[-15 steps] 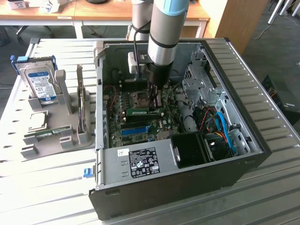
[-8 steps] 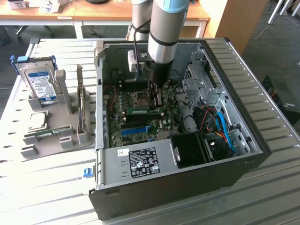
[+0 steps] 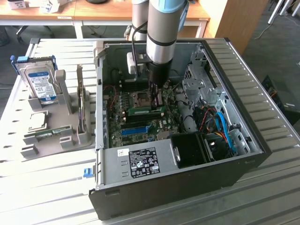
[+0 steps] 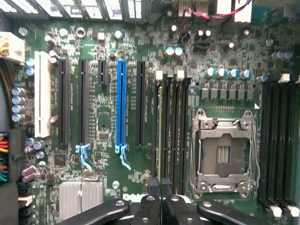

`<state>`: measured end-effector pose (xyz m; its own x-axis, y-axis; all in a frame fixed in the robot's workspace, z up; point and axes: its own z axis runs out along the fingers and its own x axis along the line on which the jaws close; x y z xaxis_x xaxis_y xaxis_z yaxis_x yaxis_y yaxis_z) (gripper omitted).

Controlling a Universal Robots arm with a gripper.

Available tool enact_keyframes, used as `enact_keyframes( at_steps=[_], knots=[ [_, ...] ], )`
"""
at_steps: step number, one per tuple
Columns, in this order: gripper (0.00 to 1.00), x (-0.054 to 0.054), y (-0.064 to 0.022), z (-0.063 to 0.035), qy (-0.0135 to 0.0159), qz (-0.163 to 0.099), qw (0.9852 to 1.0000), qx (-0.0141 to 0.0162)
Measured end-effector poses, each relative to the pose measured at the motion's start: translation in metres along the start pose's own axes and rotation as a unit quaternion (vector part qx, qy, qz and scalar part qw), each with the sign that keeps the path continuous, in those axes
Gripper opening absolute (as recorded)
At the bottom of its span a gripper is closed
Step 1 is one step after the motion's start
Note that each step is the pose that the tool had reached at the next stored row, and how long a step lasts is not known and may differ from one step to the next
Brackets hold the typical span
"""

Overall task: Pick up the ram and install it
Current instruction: 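Insert the ram into the slot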

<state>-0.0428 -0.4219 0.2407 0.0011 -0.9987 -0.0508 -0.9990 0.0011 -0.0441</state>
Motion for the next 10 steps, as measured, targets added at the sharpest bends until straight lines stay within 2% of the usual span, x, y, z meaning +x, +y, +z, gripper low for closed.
enact_keyframes(
  at_steps=[2,4,8,10],
  knots=[
    [0.12,0.0000,0.0009,0.0000,-0.0001,-0.002,1.0000,0.0085],
    [0.12,-0.0001,0.0019,0.0000,-0.0002,-0.003,0.9999,0.0132],
    [0.12,0.0000,0.0022,-0.0001,-0.0001,-0.003,0.9999,0.0135],
    [0.12,0.0000,0.0055,-0.0004,0.0000,-0.003,0.9999,0.0138]
  ],
)
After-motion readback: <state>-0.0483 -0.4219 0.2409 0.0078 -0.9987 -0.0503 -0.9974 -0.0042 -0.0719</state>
